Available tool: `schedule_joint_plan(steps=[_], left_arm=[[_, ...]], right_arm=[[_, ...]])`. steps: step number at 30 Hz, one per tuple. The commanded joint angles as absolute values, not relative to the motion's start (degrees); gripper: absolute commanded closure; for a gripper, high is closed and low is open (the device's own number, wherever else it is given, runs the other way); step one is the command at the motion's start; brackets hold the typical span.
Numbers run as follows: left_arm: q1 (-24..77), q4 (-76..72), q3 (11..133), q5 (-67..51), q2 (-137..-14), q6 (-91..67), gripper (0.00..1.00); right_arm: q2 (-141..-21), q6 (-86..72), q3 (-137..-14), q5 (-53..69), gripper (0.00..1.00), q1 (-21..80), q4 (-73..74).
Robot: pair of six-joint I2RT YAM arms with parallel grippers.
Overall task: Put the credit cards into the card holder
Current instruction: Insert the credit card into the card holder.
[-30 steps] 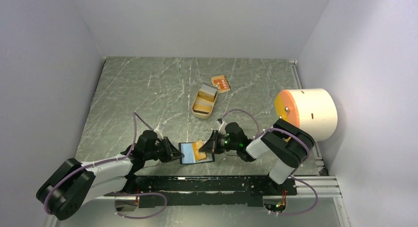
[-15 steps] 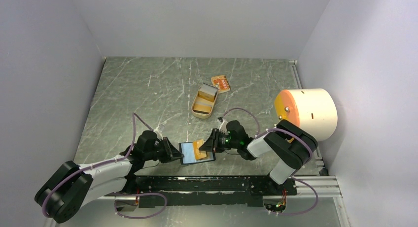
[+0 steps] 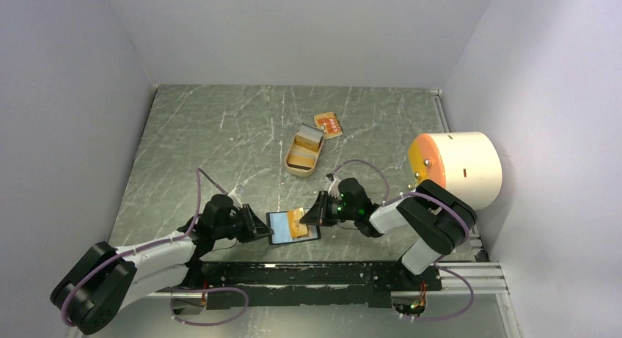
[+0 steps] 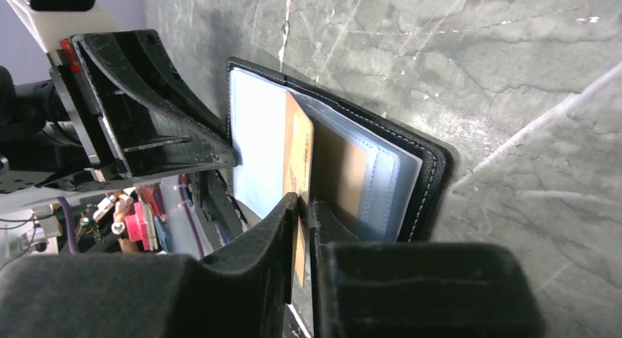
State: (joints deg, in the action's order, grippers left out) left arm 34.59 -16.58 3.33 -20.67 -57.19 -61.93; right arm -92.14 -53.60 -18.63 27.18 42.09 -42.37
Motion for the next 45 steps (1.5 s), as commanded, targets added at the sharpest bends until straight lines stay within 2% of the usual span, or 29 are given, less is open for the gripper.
schedule_joint_plan(steps=[1, 2, 4, 18, 33, 45], left_arm=[[34.29, -16.23, 3.15, -20.76, -56.09, -61.48, 0.84], [34.31, -16.11, 3.17, -20.71, -56.08, -61.39, 0.89], [34.32, -16.44, 3.02, -20.76, -56.12, -61.32, 0.91], [34.32, -18.93, 1.91, -21.62, -57.79, -61.3, 0.88], [34.36, -19.38, 2.0, -21.68, -57.92, -61.29, 0.91], [34.33, -20.72, 2.29, -21.73, -59.83, -61.18, 0.91]], right_arm=[[-92.53, -52.11, -18.36, 26.39, 0.91, 41.5, -40.47], [-92.67, -52.07, -18.49, 26.57, 0.96, 41.49, -40.95], [-93.27, -52.31, -18.54, 26.71, 1.0, 41.48, -42.15], [-97.08, -54.65, -18.34, 24.96, 1.0, 41.34, -49.78], [-100.89, -59.93, -13.38, 24.74, 1.0, 43.26, -61.49], [-101.48, -60.53, -13.15, 24.6, 1.0, 44.69, -62.13]])
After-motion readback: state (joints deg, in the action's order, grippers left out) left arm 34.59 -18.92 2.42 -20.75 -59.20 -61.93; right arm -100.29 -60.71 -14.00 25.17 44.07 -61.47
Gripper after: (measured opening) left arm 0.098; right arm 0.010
